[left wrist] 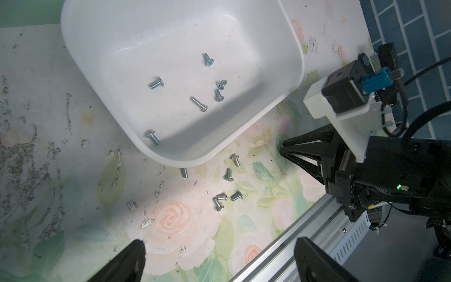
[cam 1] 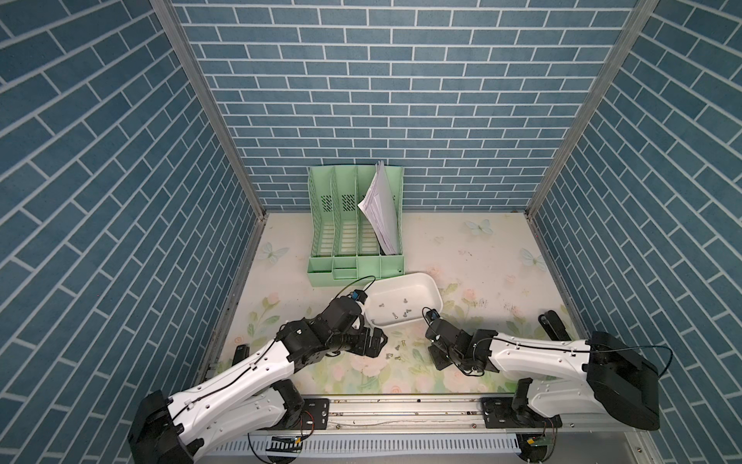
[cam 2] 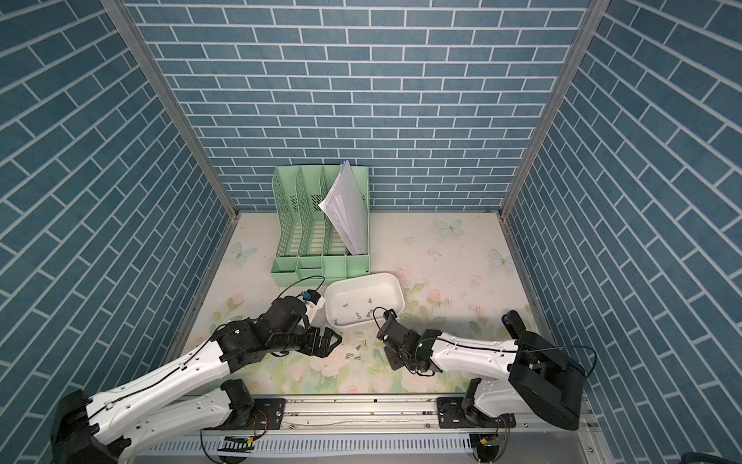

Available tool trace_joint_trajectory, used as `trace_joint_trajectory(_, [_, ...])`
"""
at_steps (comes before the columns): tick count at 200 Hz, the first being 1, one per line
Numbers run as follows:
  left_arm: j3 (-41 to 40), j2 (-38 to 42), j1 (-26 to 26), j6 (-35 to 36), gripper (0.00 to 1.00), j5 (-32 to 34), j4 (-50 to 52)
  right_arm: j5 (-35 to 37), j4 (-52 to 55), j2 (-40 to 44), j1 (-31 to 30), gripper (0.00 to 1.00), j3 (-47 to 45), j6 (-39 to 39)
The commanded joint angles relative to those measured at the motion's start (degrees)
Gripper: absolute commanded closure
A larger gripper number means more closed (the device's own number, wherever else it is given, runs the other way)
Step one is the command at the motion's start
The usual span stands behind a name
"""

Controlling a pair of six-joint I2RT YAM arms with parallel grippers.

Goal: Put the screws on the desktop into the storage box
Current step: Pick up the screw from the center of the board.

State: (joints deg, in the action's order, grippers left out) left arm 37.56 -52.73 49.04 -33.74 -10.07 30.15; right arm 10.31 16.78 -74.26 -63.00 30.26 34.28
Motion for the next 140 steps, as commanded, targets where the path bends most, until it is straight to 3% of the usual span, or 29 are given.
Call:
trace_joint_trajectory(1, [1.0,-0.1,-0.2,1.0,0.00,0.8,1.3,1.4,5.4,1.8,-0.2,0.85,1.2,0.1])
trace_joint_trajectory(75, [0.6,-0.9,-0.3,1.1,0.00,0.6,0.6,4.8,11.3,5.2,-0.1,0.86,9.4,-3.7])
trace_joint_trajectory(140, [-0.2,-1.2,-0.2,0.3,0.00,1.2,0.4,6.3,8.4,-3.4,3.0,0.87,22.3,-12.1])
